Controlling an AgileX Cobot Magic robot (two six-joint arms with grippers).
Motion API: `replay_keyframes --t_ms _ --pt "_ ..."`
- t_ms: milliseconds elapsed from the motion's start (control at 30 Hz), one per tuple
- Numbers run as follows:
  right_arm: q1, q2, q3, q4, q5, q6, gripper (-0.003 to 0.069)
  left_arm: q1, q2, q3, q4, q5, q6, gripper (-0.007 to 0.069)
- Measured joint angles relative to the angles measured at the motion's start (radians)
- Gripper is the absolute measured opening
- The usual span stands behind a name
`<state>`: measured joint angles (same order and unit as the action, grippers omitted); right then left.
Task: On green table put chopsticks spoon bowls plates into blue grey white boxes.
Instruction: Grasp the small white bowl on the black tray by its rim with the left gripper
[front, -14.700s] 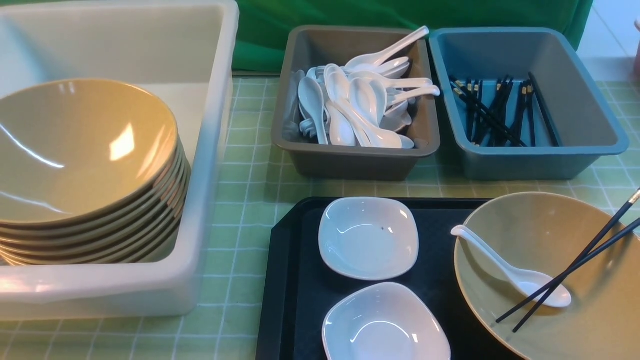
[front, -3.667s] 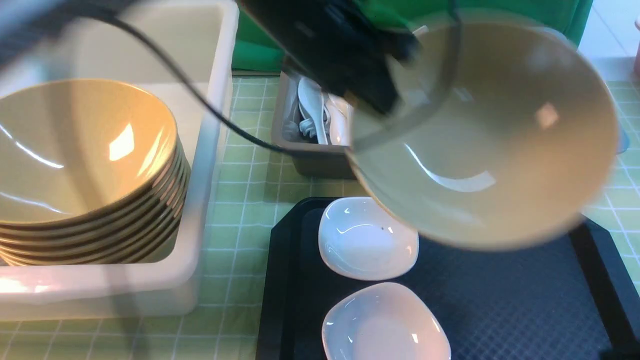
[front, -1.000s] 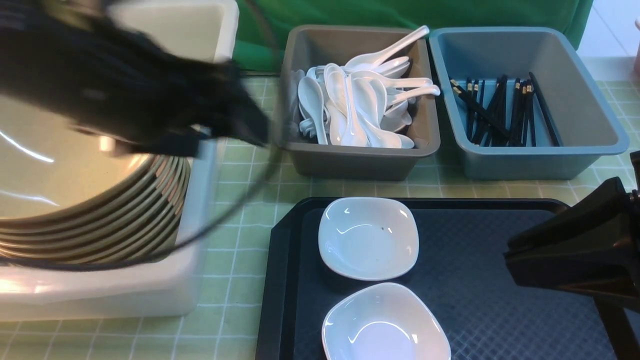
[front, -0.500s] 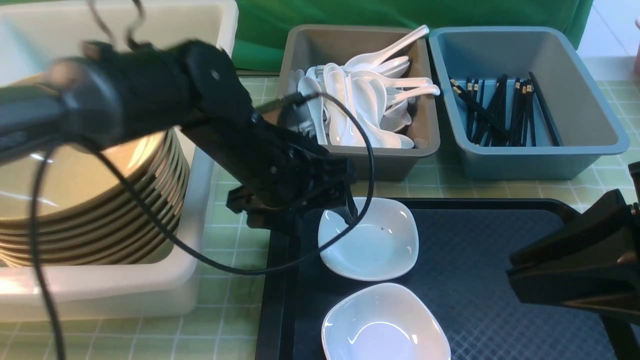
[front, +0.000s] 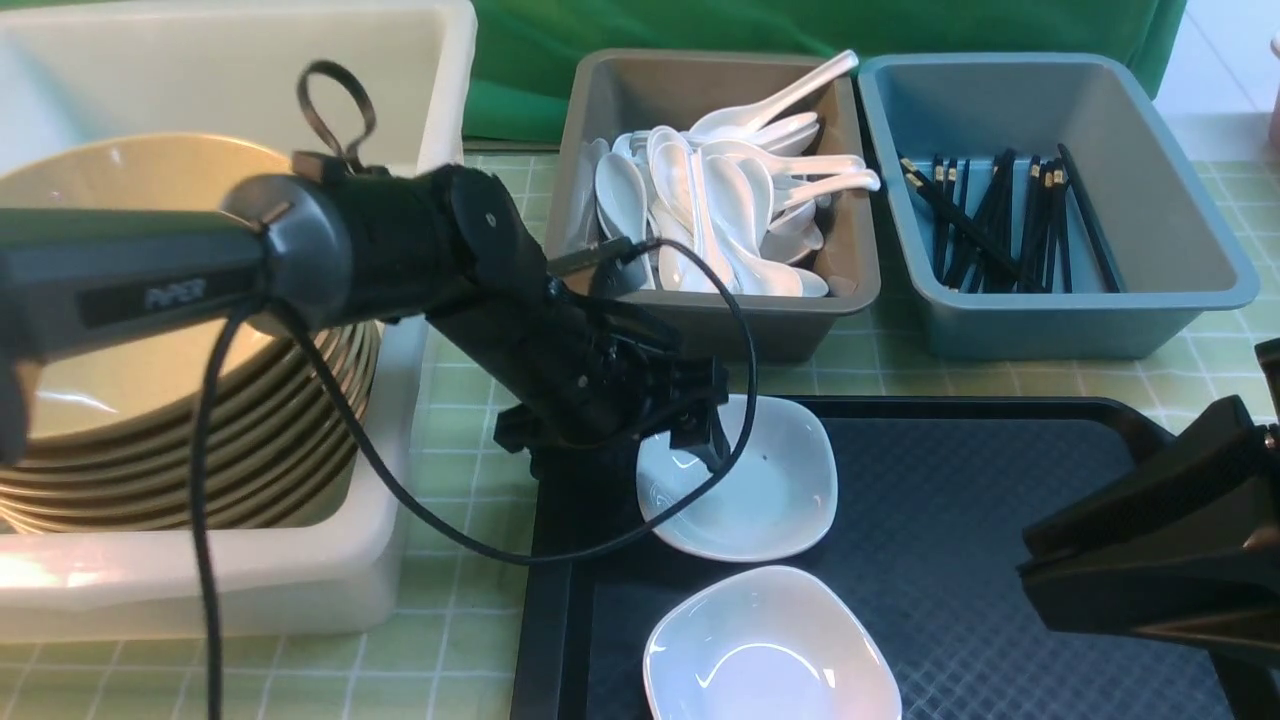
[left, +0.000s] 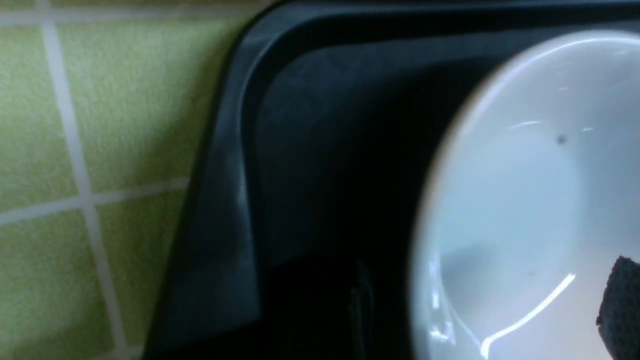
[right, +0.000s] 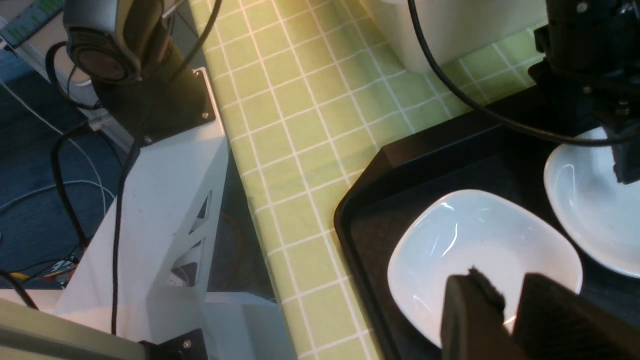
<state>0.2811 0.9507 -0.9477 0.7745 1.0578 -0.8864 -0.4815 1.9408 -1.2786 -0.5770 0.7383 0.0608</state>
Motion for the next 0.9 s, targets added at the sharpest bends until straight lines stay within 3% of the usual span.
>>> replay_keyframes --t_ms 167,367,433,467,533,567,633,900 --pt "0.0 0.0 0.0 0.0 0.001 0.0 0.0152 0.0 0.02 0.0 -0.012 -0.003 0.03 0.0573" --pt "0.0 0.0 0.0 -0.001 0.013 0.0 0.0152 0.0 0.04 -0.002 -0.059 -0.003 0.092 0.0396" --pt "0.0 0.0 0.0 -0.001 0.025 0.0 0.0154 0.001 0.046 -0.002 -0.061 -0.004 0.102 0.0247" --pt "0.0 0.0 0.0 -0.001 0.025 0.0 0.0155 0.001 0.048 -0.002 -0.061 -0.004 0.102 0.0223" --pt "0.0 0.0 0.0 -0.001 0.034 0.0 0.0156 0.006 0.054 -0.002 -0.061 -0.003 0.103 0.0079" --pt "0.0 0.0 0.0 -0.001 0.036 0.0 0.0158 0.007 0.054 -0.002 -0.071 -0.002 0.103 0.0047" --pt "0.0 0.0 0.0 -0.001 0.041 0.0 0.0161 0.016 0.053 -0.002 -0.093 0.004 0.103 0.0017" --pt "0.0 0.0 0.0 -0.002 0.045 0.0 0.0162 0.027 -0.003 -0.001 -0.121 0.022 0.179 0.0015"
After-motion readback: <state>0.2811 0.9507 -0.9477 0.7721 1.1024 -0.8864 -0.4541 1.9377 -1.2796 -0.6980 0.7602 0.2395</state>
